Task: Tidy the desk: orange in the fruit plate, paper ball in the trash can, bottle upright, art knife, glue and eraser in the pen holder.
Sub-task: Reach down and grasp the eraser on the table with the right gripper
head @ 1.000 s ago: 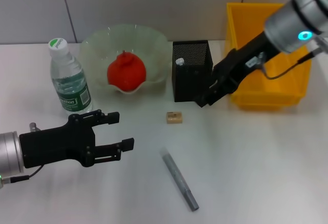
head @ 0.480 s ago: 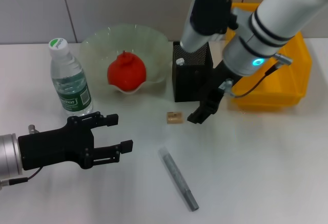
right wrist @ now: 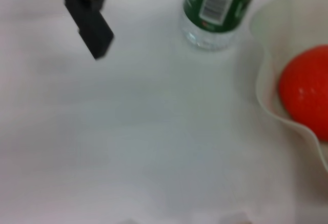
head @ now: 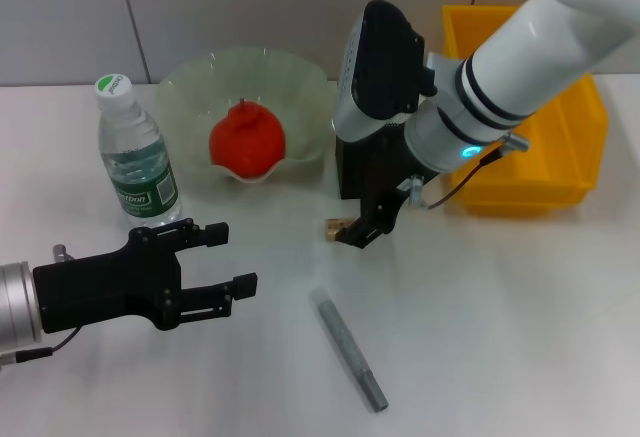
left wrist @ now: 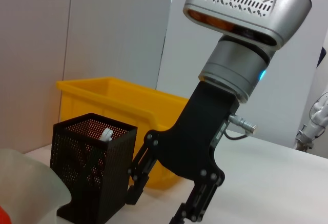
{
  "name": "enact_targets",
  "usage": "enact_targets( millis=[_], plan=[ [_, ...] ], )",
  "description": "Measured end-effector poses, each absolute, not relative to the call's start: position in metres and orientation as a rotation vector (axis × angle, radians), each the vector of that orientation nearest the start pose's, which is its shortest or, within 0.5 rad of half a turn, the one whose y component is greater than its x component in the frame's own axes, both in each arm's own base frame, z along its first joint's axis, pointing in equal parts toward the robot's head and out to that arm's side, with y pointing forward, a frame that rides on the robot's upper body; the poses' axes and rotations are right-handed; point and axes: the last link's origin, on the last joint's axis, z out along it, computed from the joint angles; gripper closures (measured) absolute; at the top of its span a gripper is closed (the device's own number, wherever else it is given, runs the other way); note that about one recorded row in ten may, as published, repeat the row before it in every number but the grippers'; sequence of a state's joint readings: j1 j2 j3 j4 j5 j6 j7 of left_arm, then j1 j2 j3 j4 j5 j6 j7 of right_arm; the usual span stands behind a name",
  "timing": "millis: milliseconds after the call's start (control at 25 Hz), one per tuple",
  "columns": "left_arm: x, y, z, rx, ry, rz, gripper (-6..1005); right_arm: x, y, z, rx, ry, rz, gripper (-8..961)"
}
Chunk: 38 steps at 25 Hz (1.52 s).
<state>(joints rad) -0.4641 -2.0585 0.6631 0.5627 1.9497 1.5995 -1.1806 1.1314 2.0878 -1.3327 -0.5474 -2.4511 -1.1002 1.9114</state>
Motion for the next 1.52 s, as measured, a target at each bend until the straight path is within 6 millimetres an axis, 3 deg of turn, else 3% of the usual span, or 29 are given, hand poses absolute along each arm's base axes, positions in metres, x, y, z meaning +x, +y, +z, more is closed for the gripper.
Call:
enact_targets(
  millis=[840, 1520],
  plan=[
    [-0.285, 0.304, -0.002, -2.683, -0.541, -0.779, 203, 0.149, 0.431, -0.102, -2.826, 0.16, -0.335, 291],
    [-0.286, 0.302, -0.004, -2.682, -0.544, -0.781, 202, 0.157, 0.428, -0.105, -2.807, 0.254, -0.256, 292]
  ],
)
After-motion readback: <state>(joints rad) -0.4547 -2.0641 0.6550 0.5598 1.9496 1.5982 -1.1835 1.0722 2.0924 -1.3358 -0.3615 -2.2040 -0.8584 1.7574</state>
